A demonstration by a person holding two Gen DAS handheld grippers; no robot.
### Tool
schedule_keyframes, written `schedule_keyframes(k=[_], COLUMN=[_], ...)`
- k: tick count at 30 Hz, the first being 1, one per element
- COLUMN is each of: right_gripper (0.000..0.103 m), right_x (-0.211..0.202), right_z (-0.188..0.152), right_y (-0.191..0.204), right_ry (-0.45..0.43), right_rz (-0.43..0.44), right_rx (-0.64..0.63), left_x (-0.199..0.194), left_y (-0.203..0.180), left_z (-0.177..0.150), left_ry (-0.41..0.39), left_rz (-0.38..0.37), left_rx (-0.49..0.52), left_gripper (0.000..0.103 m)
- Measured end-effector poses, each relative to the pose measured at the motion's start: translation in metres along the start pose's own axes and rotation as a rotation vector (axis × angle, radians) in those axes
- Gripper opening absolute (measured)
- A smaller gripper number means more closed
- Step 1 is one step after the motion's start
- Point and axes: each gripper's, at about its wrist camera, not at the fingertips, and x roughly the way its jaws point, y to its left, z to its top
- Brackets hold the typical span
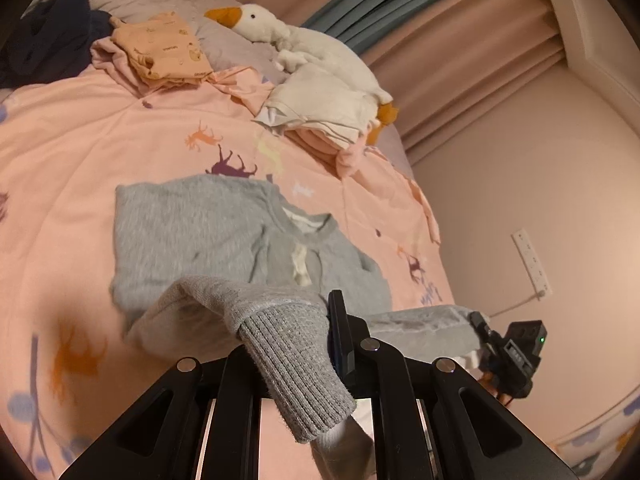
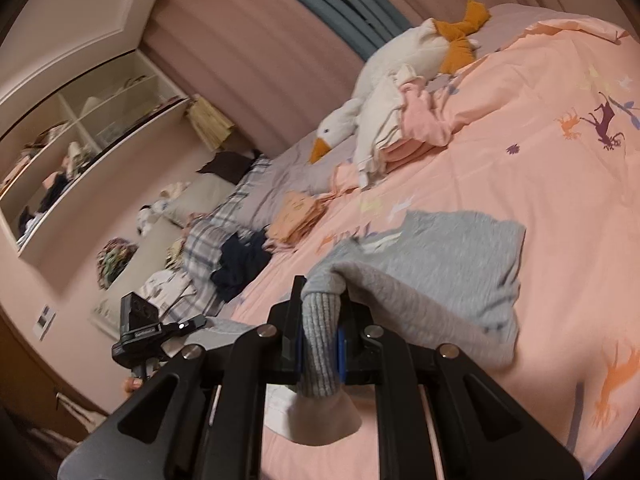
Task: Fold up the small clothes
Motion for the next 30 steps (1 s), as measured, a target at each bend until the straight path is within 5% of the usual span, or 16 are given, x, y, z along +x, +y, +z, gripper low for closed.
schedule_keyframes(k=[18, 30], right_gripper=[0.013, 0.017], right_x=[0.119, 0.144], right_z=[0.051, 0.053], right_y=[-0.109, -0.149], right_ry=[0.117, 0.229], right_rz=[-0.239, -0.270], right_rx=[0.207, 0.308], left_x=[0.152, 0.174], left_y=[0.060, 0.085], left_z=[0.077, 0.090], left_ry=[0.150, 0.218], left_rz=[0.145, 0.148], left_rx=[-0.130, -0.249], left_gripper=[0.009, 0.009])
